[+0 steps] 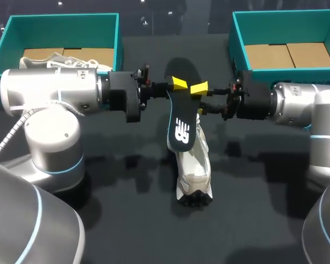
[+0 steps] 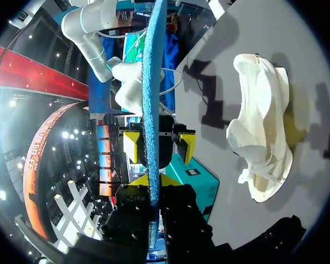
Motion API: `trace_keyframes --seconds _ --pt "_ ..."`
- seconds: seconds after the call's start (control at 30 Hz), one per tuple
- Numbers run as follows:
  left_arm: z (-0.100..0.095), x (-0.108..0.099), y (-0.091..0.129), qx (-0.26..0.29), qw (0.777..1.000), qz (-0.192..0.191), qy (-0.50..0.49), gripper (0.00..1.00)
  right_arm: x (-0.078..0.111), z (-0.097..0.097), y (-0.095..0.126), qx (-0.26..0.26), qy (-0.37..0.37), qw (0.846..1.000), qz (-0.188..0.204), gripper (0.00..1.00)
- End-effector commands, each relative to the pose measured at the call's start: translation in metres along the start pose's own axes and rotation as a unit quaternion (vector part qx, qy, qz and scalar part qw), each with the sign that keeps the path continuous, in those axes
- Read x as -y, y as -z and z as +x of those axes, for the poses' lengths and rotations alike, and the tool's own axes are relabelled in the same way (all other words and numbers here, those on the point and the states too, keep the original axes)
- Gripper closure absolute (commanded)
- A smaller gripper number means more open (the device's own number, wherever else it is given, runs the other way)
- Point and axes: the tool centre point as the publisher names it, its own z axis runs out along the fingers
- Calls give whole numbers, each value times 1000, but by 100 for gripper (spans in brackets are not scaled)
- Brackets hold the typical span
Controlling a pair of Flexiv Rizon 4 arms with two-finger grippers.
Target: Take the shoe out of the shoebox, open the shoe tongue, remove and reinsert the insole, then place the shoe into the shoebox
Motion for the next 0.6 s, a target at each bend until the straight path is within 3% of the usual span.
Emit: trace_keyframes --seconds 0.03,0.13,0.53,0.6 --pt "-7 14 28 -1 1000 -1 8 100 4 8 26 16 24 1000 9 0" --pt "-11 19 36 4 1000 -3 10 100 0 3 35 34 37 999 5 0" --pt "-11 29 56 -2 1000 -16 -2 100 0 3 35 34 37 999 5 0" --pt "-11 32 57 -4 1000 -15 1 100 3 2 37 42 75 996 31 0"
